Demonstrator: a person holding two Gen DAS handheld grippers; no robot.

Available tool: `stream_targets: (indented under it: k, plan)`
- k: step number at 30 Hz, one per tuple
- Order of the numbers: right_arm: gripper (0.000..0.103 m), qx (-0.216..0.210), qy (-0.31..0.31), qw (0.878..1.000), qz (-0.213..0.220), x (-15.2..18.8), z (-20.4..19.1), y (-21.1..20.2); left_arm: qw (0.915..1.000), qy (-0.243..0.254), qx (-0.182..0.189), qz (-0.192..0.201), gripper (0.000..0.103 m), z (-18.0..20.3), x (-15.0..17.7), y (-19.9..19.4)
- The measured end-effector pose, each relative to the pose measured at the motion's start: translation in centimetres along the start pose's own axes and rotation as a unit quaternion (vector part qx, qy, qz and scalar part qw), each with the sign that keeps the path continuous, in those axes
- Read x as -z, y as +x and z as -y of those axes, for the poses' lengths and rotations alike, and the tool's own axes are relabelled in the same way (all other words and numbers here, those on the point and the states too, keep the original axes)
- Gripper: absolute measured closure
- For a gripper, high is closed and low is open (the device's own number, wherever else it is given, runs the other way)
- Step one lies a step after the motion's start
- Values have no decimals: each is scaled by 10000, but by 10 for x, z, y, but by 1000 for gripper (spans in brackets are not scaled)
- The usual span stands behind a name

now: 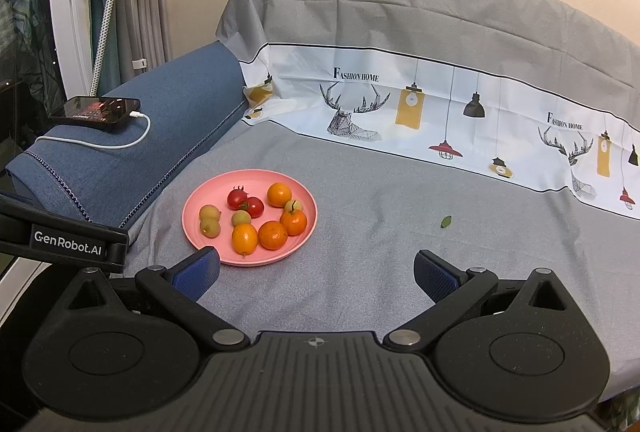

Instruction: Organize fruits

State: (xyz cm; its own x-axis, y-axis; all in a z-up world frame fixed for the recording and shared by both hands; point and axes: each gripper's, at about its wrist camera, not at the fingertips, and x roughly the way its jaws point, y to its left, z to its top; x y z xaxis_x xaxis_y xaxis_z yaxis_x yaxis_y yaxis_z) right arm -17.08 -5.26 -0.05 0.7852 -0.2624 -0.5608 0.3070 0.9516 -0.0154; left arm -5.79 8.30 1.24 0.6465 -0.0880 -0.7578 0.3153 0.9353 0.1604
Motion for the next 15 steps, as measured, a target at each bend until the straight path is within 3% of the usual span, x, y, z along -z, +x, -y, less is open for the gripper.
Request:
stream_targets:
  k: [15]
  plan:
    - [1, -5, 1, 10000, -3, 0, 0, 0, 10000, 11, -16, -9, 0, -1, 0, 2]
